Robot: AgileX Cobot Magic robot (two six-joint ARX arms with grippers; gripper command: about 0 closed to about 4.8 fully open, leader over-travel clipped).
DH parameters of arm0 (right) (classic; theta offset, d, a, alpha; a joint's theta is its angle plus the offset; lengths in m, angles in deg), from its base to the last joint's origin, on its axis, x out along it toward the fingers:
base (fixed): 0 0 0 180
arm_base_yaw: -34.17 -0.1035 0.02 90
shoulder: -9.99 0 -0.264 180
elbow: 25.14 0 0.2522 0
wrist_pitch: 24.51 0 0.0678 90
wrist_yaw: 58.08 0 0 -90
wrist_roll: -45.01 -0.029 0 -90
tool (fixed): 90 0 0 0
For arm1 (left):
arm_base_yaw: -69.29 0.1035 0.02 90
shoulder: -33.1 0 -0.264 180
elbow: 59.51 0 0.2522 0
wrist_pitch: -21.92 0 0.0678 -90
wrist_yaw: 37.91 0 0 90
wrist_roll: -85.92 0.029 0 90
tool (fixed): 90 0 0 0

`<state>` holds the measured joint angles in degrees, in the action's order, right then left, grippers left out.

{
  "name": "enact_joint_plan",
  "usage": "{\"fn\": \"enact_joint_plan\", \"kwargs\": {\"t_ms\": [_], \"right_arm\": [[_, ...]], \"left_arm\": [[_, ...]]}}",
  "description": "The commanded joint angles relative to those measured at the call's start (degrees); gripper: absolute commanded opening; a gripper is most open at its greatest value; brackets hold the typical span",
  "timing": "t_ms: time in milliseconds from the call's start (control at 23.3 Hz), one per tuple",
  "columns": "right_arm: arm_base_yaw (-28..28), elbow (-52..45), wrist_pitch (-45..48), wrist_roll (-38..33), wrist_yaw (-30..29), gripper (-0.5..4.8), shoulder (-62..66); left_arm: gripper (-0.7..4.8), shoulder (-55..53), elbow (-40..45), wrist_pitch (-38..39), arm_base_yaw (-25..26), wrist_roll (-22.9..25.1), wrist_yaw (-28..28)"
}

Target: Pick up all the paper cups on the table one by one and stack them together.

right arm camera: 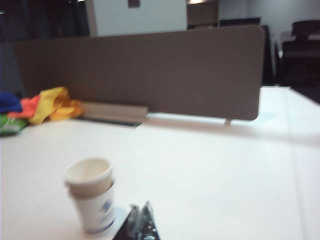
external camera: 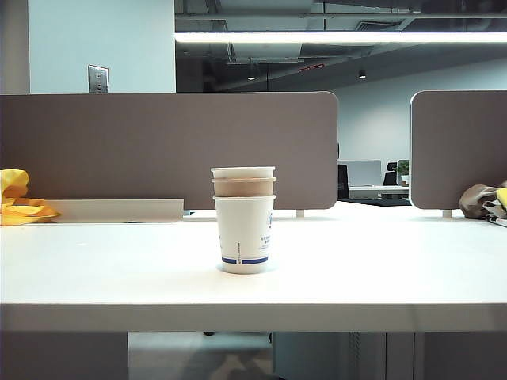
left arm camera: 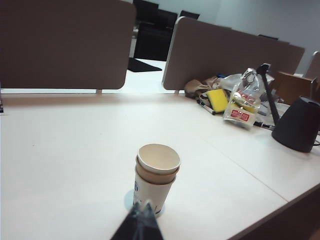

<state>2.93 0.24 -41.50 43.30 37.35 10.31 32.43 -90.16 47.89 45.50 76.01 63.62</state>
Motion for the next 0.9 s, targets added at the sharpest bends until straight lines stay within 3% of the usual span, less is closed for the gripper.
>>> {"fn": "enact_joint_plan", "kwargs": {"t_ms": [43,558,730,901], "right_arm": [[-0.2,-1.0,-0.1,-0.2,-5.8,-0.06,0.0],[-0.6,-4.6,-0.9,-1.9,-6.9,-0.05,0.1],[-0.6,-6.6,-1.0,-1.8,-6.7,-0.05,0.1],[-0.6,-8.9,-0.8,-3.0,-7.1,-0.05,0.1]], "left_arm": [[-0.06,0.3,1.6,-0.7,0.1,-0.1,0.1],[-0.05,0.3,8.2,-1.1,0.1,-3.2,-2.4],[-0.05,0.3,8.2,-0.5,0.2,1.1,-4.2],[-0.05,0.3,9.9,-0.8,0.2,1.6,-8.3]]}}
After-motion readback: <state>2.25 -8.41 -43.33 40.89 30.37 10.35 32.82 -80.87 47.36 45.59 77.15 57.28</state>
